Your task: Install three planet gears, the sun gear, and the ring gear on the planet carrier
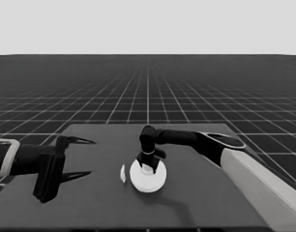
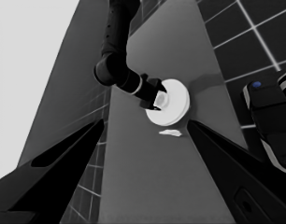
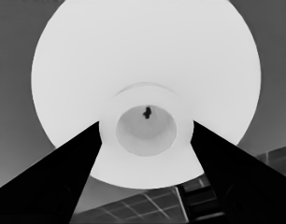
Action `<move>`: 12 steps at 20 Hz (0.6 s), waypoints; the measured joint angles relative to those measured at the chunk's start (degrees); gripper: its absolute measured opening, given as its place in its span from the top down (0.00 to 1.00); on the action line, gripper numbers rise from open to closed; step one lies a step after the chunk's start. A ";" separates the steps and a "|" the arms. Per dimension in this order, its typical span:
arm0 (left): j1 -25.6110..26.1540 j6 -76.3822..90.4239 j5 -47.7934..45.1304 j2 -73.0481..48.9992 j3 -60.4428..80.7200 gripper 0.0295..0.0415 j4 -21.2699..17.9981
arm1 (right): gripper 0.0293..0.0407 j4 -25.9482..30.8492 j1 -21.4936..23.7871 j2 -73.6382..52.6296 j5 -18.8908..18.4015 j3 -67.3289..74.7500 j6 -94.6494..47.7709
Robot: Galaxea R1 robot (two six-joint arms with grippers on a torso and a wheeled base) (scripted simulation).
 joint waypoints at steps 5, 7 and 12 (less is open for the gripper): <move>0.00 0.00 0.00 0.00 0.00 0.25 0.00 | 0.20 -0.02 -0.06 -0.01 0.00 -0.01 1.58; 0.00 0.00 0.00 0.00 0.00 0.25 0.00 | 0.20 -0.03 -0.06 -0.01 0.00 -0.02 1.67; 0.00 0.00 0.00 0.00 0.00 0.25 0.00 | 0.19 -0.02 -0.07 -0.02 -0.01 -0.01 1.72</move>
